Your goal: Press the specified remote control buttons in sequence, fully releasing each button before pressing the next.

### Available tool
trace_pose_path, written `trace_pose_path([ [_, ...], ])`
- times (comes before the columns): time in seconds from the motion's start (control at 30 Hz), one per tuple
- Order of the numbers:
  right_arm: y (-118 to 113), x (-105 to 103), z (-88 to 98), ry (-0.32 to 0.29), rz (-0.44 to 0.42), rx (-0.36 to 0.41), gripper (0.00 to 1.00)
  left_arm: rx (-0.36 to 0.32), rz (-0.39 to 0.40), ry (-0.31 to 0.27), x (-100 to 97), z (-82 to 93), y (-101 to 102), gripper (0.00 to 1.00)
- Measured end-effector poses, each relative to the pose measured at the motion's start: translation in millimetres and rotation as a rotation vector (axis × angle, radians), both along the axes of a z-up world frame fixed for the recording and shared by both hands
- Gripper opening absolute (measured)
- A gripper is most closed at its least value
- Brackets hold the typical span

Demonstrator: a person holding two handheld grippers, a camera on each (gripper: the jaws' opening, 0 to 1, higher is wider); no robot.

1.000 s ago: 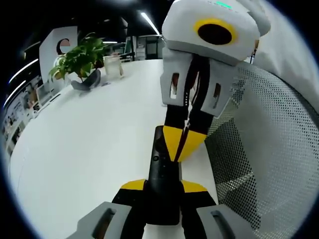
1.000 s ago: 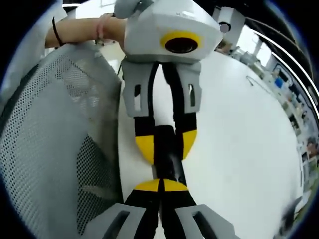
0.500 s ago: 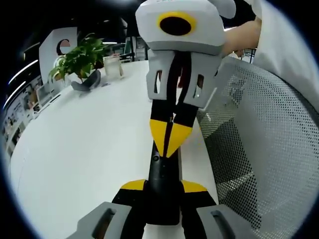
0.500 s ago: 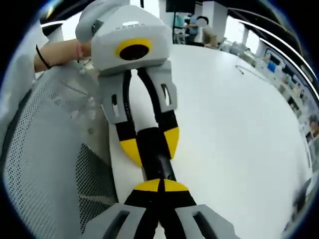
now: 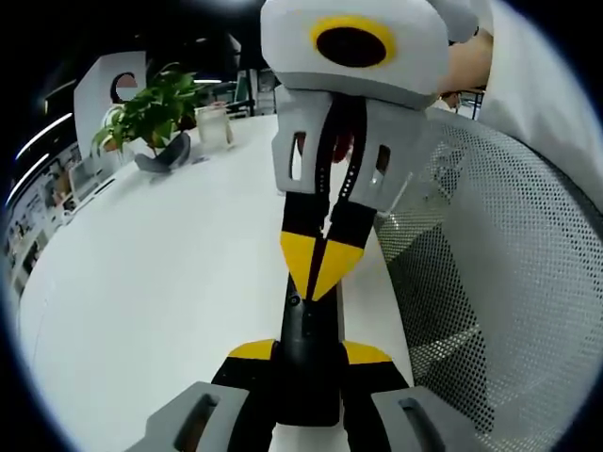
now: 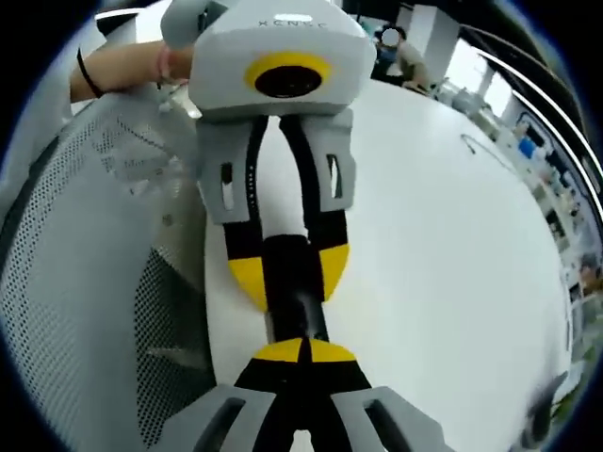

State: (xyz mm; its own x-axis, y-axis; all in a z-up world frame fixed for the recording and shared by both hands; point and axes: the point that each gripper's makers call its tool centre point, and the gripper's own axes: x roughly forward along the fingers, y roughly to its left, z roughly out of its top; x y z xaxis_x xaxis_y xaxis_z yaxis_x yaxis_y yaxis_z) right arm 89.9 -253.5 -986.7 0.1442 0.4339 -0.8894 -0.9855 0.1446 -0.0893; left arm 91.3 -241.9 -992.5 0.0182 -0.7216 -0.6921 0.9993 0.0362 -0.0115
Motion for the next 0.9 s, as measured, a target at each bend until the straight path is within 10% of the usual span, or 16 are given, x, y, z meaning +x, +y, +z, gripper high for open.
trace_pose_path([
  [0.23,-0.4,3.2,-0.2,-0.02,-0.011,0.001,0.0,-0.003,0.002,0.001,0.5,-0.1,-0.2,0.24],
  [0.47,-1.8,6.4,1.5,0.122,-0.12,0.124,0.0,-0.006,0.005,-0.001,0.4,-0.6,-0.3,0.24],
  [0.9,-2.0,14.0,-0.7,0.217,-0.099,0.093,0.0,-0.005,0.004,0.003,0.1,-0.4,-0.1,0.24],
])
